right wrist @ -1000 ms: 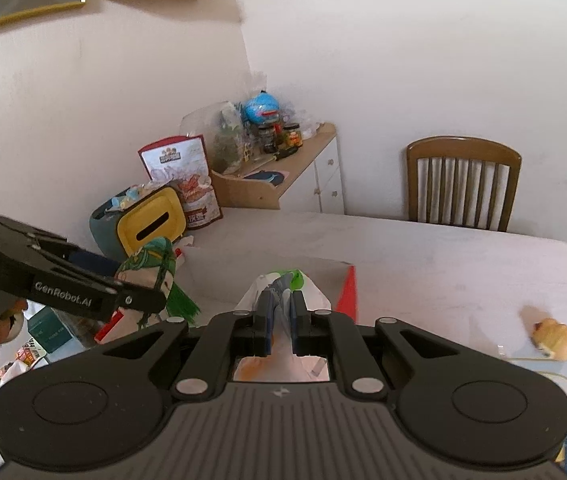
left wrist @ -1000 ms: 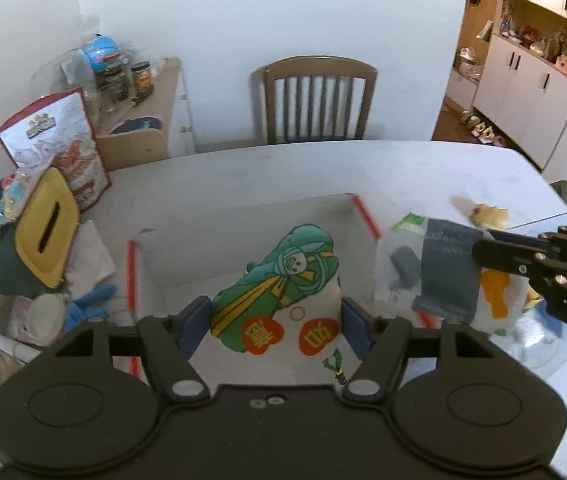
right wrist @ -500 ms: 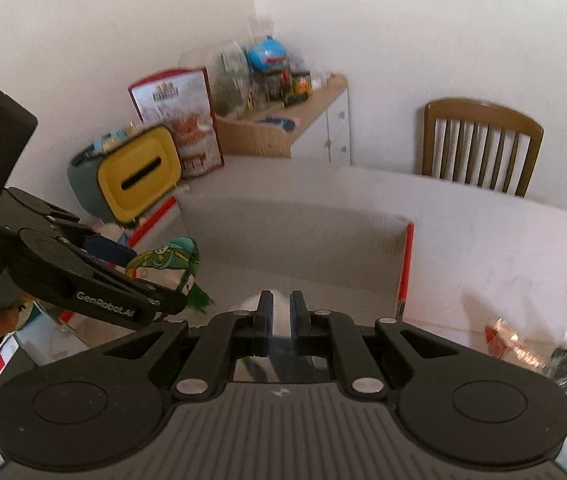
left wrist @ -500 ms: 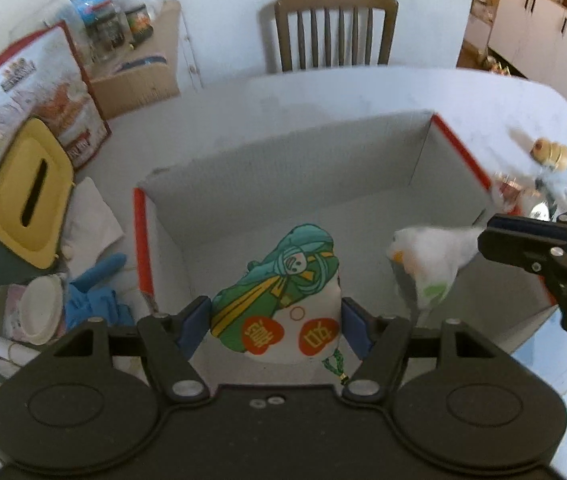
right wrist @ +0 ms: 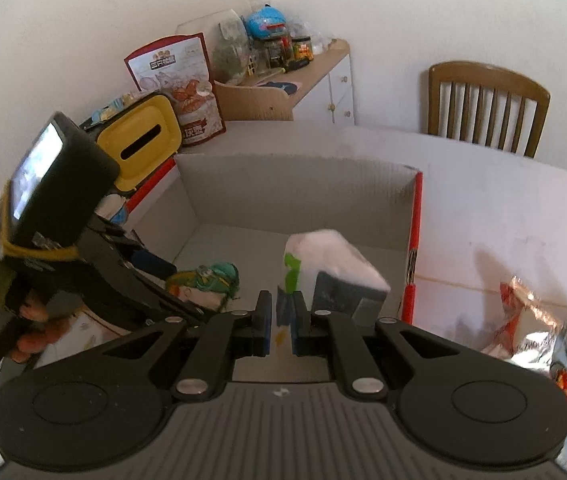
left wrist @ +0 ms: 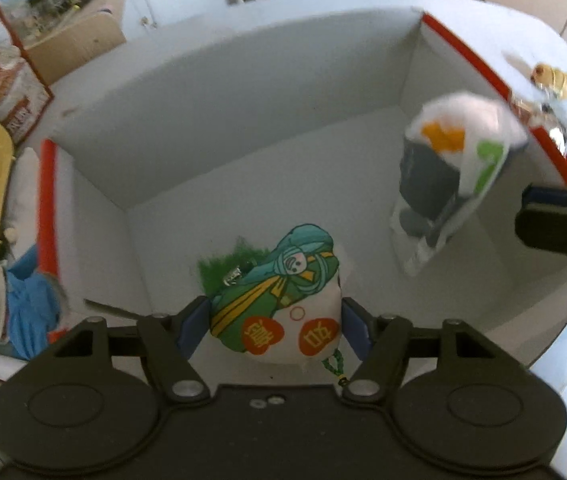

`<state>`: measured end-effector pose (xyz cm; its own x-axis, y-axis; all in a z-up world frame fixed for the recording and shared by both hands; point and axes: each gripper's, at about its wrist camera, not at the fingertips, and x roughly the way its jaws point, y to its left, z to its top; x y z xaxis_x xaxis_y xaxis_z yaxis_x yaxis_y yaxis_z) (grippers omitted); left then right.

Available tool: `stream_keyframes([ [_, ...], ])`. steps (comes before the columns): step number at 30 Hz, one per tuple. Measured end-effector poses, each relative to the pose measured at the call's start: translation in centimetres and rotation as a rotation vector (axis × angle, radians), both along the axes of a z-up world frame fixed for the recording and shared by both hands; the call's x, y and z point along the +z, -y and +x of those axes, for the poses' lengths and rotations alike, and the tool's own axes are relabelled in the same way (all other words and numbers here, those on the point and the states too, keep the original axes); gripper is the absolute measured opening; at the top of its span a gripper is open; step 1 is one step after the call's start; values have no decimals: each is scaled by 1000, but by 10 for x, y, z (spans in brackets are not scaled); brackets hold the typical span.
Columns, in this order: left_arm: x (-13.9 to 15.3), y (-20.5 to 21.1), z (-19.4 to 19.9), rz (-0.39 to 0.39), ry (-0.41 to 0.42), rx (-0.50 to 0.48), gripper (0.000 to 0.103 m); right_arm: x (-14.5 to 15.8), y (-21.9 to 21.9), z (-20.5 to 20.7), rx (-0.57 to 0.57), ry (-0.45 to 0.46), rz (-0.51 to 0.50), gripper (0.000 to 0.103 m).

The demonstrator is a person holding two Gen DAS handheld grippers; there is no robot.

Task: Organize objects
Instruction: 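Open the left gripper dropping the green bag while the right releases the white bag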

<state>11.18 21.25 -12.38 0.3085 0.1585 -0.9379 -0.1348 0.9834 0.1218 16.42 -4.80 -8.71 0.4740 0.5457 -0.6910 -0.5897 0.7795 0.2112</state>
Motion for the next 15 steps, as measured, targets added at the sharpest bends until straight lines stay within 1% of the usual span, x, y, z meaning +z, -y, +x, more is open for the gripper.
stream_keyframes([
  [3, -5, 2, 1, 11, -19, -1, 71, 2, 4, 0, -5, -13, 20, 9],
  [8, -4, 1, -1, 2, -22, 22, 74, 8, 12, -2, -1, -21, 54, 9],
  [10, -2, 2, -2, 6, -19, 23, 78, 10, 15, -4, -4, -20, 58, 10],
  [12, 1, 3, -2, 7, -6, 30, 85, 12, 18, -5, -5, -17, 61, 10],
  [15, 6, 3, -7, 4, 13, 41, 86, 14, 23, -7, -1, -17, 65, 11],
])
